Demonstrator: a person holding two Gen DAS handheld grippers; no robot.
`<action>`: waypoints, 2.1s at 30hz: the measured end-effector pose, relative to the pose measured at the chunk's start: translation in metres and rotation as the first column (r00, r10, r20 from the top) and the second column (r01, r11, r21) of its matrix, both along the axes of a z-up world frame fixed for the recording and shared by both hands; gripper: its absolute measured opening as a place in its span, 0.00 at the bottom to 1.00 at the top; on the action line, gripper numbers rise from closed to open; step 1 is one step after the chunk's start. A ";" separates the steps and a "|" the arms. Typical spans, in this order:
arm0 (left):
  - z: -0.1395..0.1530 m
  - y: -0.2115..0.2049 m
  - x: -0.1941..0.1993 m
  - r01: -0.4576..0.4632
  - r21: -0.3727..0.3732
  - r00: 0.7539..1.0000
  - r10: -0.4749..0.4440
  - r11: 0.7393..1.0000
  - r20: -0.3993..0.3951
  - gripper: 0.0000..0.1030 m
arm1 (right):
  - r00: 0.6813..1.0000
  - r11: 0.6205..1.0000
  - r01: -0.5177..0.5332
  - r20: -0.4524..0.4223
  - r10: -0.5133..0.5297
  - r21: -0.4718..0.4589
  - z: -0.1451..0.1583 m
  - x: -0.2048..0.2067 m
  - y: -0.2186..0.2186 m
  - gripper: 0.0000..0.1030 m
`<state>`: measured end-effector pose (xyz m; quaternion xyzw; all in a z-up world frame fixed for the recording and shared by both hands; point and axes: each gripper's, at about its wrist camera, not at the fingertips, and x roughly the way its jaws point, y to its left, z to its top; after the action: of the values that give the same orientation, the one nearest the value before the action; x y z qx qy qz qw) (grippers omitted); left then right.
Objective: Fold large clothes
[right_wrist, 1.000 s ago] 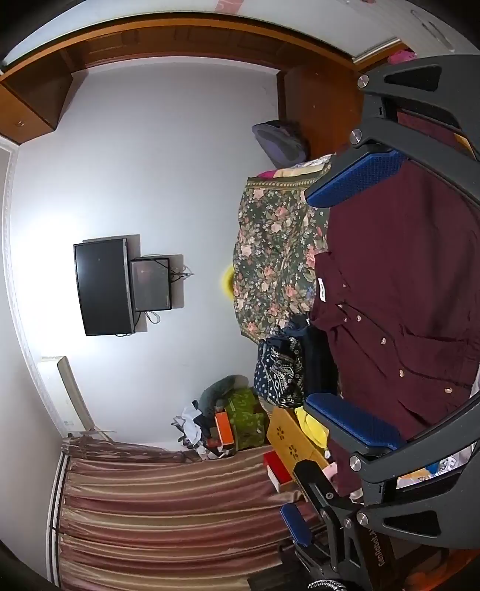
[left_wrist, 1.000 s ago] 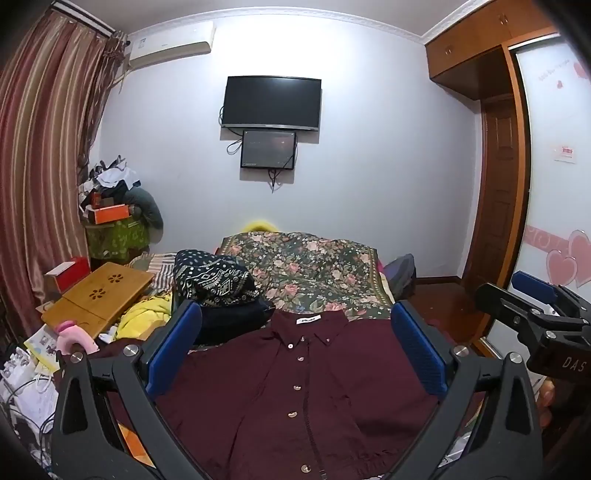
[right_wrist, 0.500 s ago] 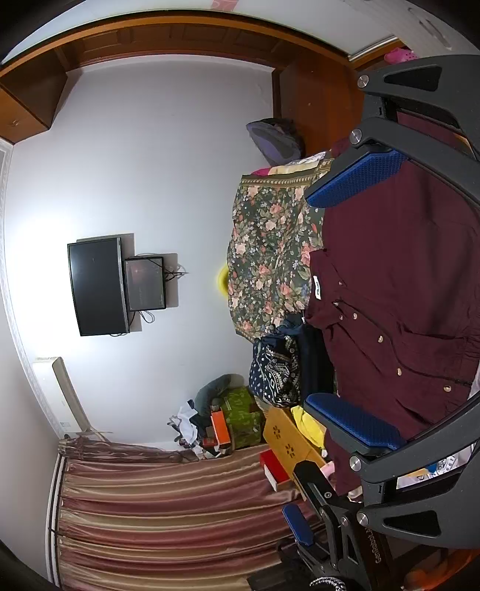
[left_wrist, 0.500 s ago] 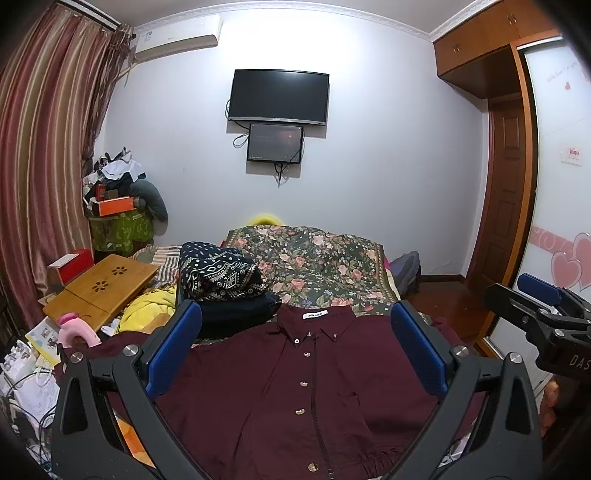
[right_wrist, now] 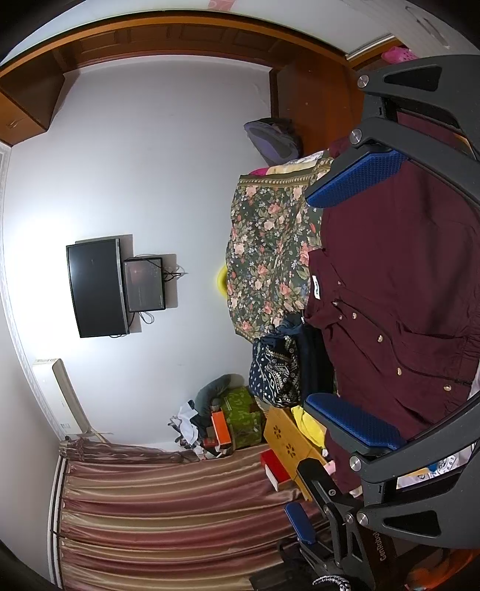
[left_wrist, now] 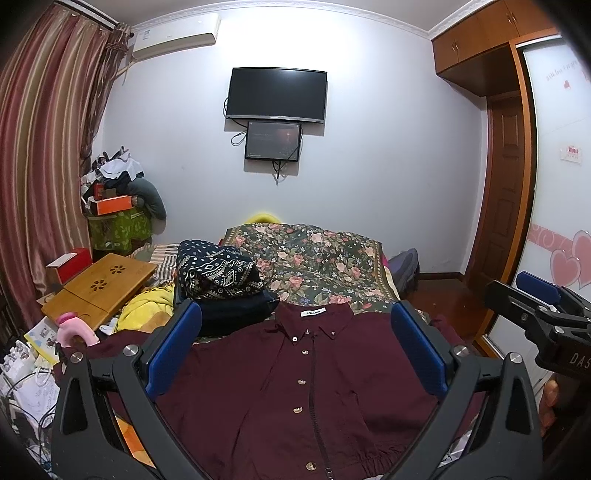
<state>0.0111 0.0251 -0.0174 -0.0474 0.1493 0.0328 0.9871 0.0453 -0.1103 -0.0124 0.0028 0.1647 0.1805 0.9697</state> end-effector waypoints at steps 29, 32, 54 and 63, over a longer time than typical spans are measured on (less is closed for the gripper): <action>-0.001 0.000 -0.001 0.004 -0.002 1.000 -0.004 1.000 -0.004 1.00 | 1.000 1.000 0.003 -0.006 -0.003 0.009 -0.002 0.002 -0.004 0.97; -0.002 0.000 -0.001 0.004 0.002 1.000 -0.004 1.000 -0.003 1.00 | 1.000 1.000 0.003 -0.008 -0.003 0.012 -0.003 0.001 -0.003 0.97; -0.003 0.003 0.003 0.004 -0.001 1.000 -0.004 1.000 -0.012 1.00 | 0.999 1.000 0.014 -0.034 -0.013 0.015 -0.006 0.008 -0.004 0.97; -0.011 0.027 0.018 -0.055 0.004 0.998 0.055 0.998 -0.031 1.00 | 0.996 0.999 0.026 -0.083 -0.028 -0.023 -0.017 0.027 0.002 0.97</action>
<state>0.0294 0.0517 -0.0281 -0.0494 0.1634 0.0611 0.9834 0.0727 -0.1083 -0.0296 0.0017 0.2070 0.1653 0.9643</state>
